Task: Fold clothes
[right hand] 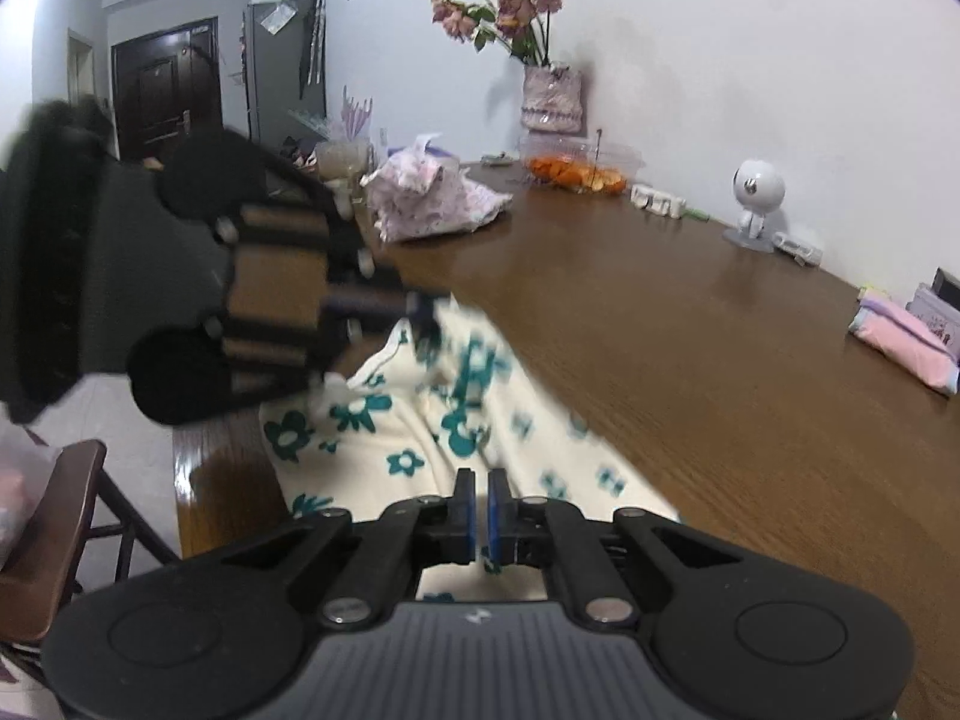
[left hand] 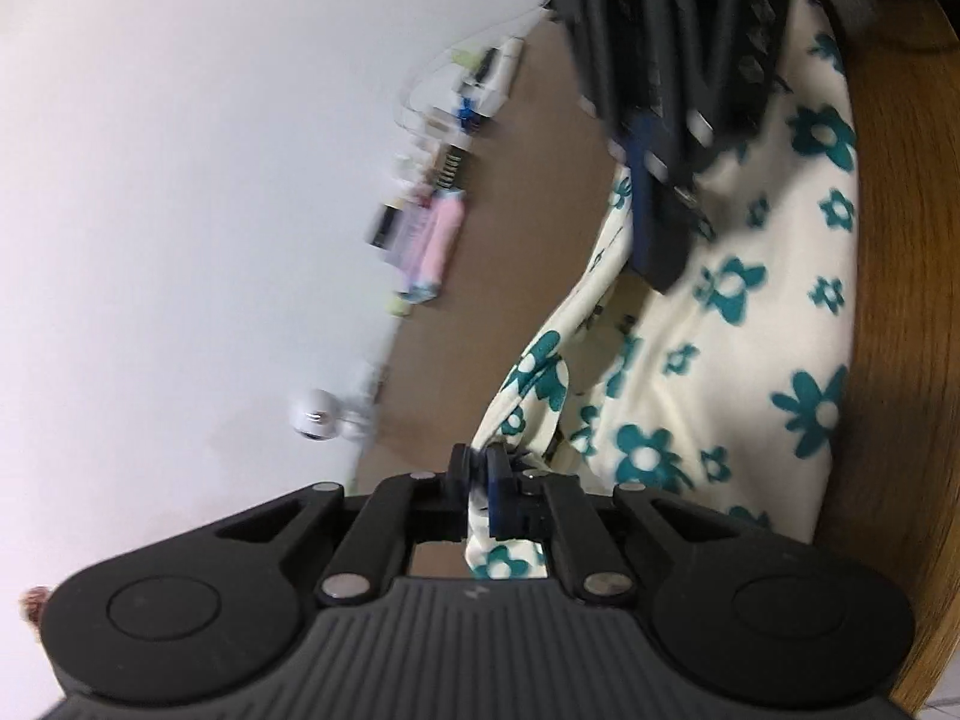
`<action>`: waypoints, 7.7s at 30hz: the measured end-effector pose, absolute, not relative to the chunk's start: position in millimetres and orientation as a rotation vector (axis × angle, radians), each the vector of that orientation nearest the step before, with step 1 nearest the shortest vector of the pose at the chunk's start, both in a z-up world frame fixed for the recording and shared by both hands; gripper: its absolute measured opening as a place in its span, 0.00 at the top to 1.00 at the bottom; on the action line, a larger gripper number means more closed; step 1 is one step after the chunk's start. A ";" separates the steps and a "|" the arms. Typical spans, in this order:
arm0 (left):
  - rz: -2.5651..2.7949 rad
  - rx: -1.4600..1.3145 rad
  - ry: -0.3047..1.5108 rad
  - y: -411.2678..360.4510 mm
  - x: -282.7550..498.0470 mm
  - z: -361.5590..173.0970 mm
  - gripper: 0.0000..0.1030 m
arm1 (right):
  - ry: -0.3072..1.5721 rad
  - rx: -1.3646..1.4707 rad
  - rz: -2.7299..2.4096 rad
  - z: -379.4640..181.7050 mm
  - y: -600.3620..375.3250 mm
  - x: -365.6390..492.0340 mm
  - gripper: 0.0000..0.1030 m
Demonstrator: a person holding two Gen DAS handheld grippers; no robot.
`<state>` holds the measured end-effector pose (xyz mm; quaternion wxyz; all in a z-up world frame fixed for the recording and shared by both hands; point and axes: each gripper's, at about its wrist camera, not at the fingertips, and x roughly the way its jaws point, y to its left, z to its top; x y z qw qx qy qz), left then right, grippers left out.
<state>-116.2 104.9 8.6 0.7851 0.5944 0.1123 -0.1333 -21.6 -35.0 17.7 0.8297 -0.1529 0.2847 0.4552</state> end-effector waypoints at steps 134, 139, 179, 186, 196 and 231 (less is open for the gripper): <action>-0.380 0.385 0.660 160.8 -50.7 25.5 0.25 | 1.049 -0.490 1.203 32.7 -237.5 71.2 0.97; -0.379 0.390 0.649 161.4 -50.5 24.6 0.24 | 1.192 -0.219 1.209 21.2 -257.9 77.3 0.97; -0.353 0.390 0.604 164.4 -68.5 53.4 0.22 | 0.699 -0.651 1.066 52.9 -270.4 -23.3 0.25; -0.326 0.379 0.629 164.6 -99.7 58.5 0.22 | 0.893 -0.553 1.097 20.5 -268.8 11.3 0.50; 0.113 0.079 0.640 190.4 -146.9 68.2 0.20 | 0.832 -0.645 1.070 49.9 -261.2 -7.4 0.75; 0.094 -0.230 0.827 221.3 51.3 64.2 0.95 | 0.799 -0.319 0.848 12.8 67.4 140.8 0.98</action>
